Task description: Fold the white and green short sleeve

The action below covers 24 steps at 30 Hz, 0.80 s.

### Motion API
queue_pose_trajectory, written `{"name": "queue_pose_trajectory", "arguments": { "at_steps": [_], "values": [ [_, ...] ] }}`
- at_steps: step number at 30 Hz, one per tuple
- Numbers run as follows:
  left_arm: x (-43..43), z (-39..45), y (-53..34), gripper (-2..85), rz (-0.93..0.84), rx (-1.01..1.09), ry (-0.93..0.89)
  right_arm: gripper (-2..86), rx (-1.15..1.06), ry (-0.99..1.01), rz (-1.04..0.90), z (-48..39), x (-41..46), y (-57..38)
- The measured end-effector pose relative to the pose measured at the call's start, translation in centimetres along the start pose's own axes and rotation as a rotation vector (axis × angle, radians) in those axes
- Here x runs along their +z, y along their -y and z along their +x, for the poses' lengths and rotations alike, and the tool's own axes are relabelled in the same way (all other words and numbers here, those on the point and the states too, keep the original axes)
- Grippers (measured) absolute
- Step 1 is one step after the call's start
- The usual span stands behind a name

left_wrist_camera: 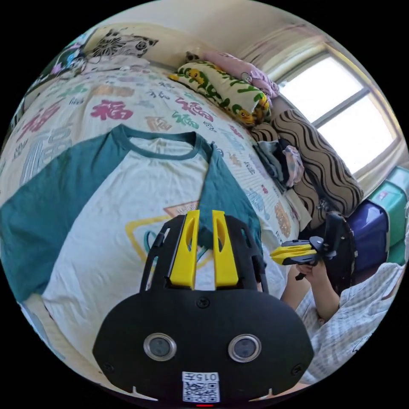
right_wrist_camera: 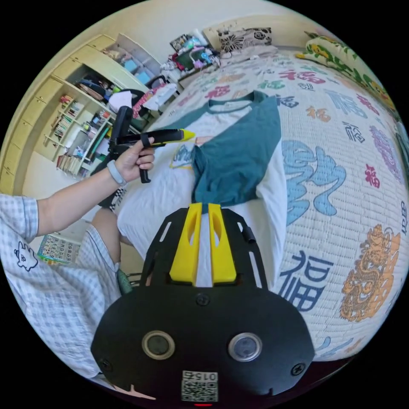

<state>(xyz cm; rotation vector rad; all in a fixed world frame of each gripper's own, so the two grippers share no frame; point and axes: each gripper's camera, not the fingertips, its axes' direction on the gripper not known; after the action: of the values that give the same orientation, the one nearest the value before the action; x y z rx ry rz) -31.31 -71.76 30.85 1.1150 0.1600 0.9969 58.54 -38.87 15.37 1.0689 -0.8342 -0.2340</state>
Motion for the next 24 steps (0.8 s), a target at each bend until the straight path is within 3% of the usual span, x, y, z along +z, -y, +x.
{"name": "queue_pose_trajectory", "arguments": {
  "at_steps": [4, 7, 12, 15, 21, 24],
  "values": [
    [-3.4, 0.8, 0.3, 5.8, 0.067, 0.009, -0.074, 2.7, -0.007, 0.027, 0.1, 0.2, 2.1, 0.9],
    [-2.7, 3.4, 1.7, 5.7, -0.062, 0.119, -0.057, 0.9, 0.001, 0.068, 0.139, 0.7, 5.4, 3.0],
    [-0.6, 4.4, 1.7, 5.2, -0.294, 0.169, 0.085, -0.4, 0.024, 0.025, -0.041, 1.6, 14.1, 5.0],
    [-2.3, 3.8, 1.1, 2.7, -0.271, 0.146, 0.126, -0.6, 0.052, 0.019, -0.137, 2.5, 18.7, 4.1],
    [-7.0, 3.8, 1.1, 4.5, -0.262, 0.12, 0.113, -0.6, 0.136, 0.076, -0.055, 5.0, 22.7, 3.5],
    [-11.9, 3.3, 0.2, 5.4, -0.16, 0.064, 0.066, -0.6, 0.128, 0.052, 0.041, 5.6, 23.4, 4.6]
  ]
}}
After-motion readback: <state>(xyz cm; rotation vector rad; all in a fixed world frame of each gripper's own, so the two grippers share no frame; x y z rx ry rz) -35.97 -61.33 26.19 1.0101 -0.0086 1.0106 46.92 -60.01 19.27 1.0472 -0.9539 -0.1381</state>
